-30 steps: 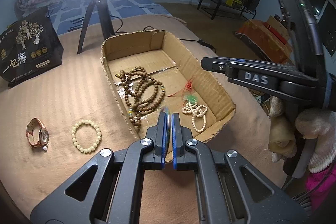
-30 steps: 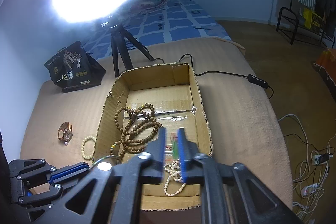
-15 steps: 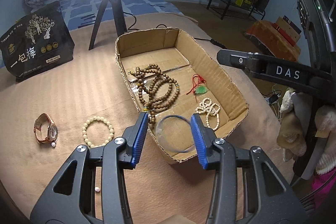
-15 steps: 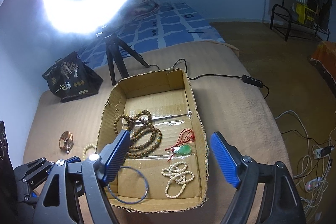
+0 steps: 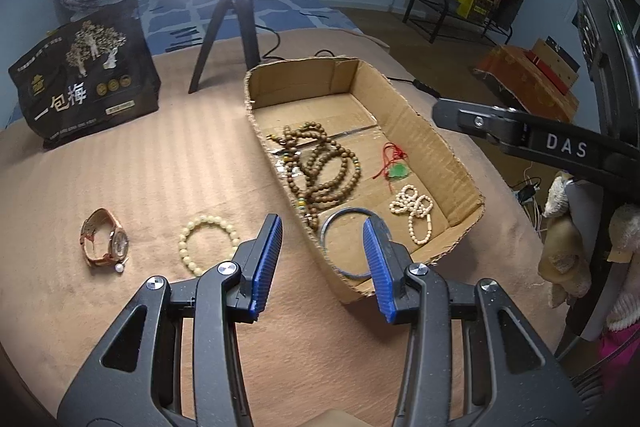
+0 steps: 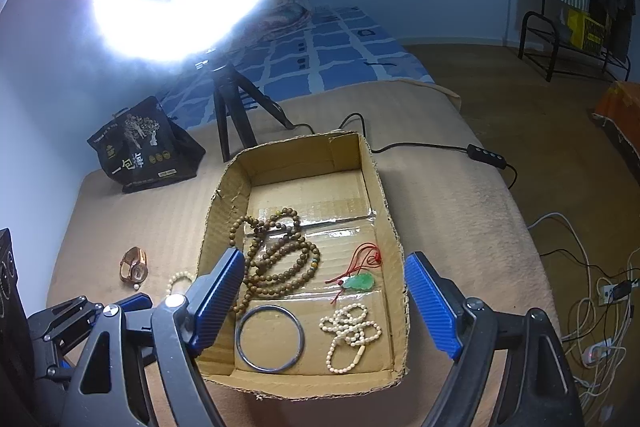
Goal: Organize jewelry
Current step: 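Open the left tool over the box while the right tool releases the jade pendant, then move the left tool to the brown watch while the right tool approaches the pearl earring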
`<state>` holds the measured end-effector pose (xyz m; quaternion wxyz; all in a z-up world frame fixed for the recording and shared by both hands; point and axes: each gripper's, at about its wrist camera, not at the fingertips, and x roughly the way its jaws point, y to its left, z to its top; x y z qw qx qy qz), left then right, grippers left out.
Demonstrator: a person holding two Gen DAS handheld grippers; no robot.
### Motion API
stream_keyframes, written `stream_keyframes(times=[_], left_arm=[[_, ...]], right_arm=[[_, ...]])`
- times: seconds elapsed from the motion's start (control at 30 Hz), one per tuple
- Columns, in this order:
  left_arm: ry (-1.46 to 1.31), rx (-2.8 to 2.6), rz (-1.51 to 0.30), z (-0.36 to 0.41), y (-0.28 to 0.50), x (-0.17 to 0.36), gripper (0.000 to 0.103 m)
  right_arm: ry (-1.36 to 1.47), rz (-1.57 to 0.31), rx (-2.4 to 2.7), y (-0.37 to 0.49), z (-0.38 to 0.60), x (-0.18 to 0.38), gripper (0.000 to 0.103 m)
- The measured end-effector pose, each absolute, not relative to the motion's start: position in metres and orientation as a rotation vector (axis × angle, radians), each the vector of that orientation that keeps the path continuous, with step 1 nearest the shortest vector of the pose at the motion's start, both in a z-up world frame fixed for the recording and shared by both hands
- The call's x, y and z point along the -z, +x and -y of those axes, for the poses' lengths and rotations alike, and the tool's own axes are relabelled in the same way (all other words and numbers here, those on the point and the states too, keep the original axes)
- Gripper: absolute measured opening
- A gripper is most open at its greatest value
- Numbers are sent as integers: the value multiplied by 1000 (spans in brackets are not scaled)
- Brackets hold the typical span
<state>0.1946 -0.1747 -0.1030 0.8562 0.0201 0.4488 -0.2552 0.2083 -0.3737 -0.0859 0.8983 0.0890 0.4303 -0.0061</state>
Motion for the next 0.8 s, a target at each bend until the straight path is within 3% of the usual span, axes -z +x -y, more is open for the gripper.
stream_keyframes(times=[0.8], left_arm=[[-57,320,-946,29,230,103,43]], right_arm=[[133,-915,-157,194,296,83,84]])
